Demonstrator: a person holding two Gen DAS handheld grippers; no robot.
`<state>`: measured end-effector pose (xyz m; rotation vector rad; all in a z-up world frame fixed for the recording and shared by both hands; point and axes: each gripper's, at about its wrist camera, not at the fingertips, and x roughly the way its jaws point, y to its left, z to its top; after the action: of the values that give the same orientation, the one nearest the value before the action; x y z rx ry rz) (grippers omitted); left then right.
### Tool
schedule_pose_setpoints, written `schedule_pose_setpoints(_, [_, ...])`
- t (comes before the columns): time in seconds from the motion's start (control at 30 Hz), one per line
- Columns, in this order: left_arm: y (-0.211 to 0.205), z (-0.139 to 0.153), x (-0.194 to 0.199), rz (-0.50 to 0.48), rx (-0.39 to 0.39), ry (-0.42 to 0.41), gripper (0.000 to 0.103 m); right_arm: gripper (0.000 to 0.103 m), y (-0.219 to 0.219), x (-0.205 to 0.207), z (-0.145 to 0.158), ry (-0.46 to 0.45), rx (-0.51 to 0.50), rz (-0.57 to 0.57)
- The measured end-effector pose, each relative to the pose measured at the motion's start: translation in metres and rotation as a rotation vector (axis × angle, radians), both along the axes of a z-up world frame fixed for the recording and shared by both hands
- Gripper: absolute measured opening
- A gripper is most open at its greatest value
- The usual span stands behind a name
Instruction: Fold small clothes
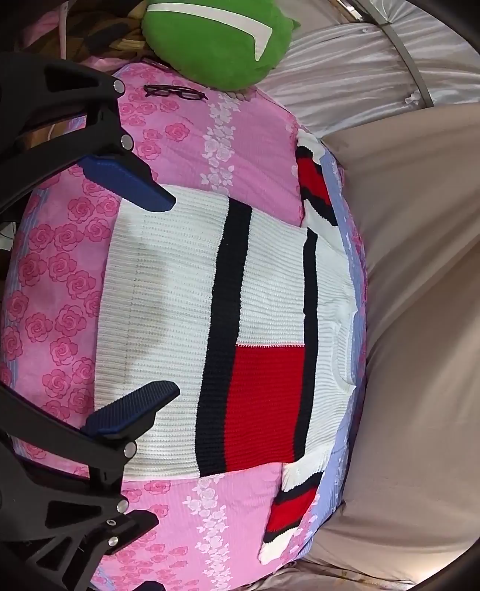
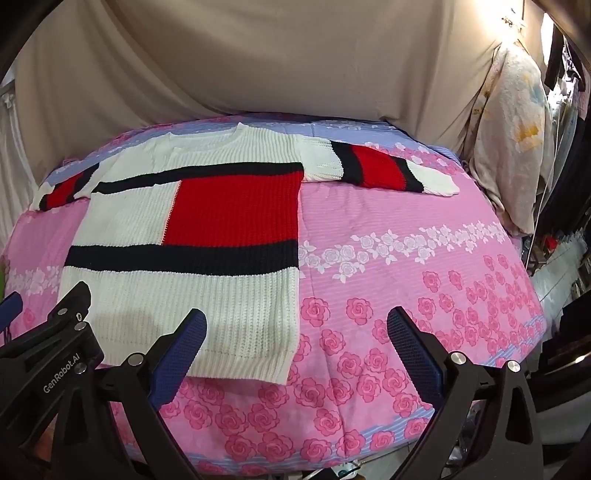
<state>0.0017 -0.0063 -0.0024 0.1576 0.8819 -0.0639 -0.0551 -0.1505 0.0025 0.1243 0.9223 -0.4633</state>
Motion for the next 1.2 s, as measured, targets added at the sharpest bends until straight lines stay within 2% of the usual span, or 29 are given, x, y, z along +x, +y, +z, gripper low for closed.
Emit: schedule_pose_setpoints(1.2, [0.0085,0.0015,-0.0022,0.020,0.011,0.006,0.090,0.097,0.0051,0.0010,-0.0019,0.006,0.001,0.008])
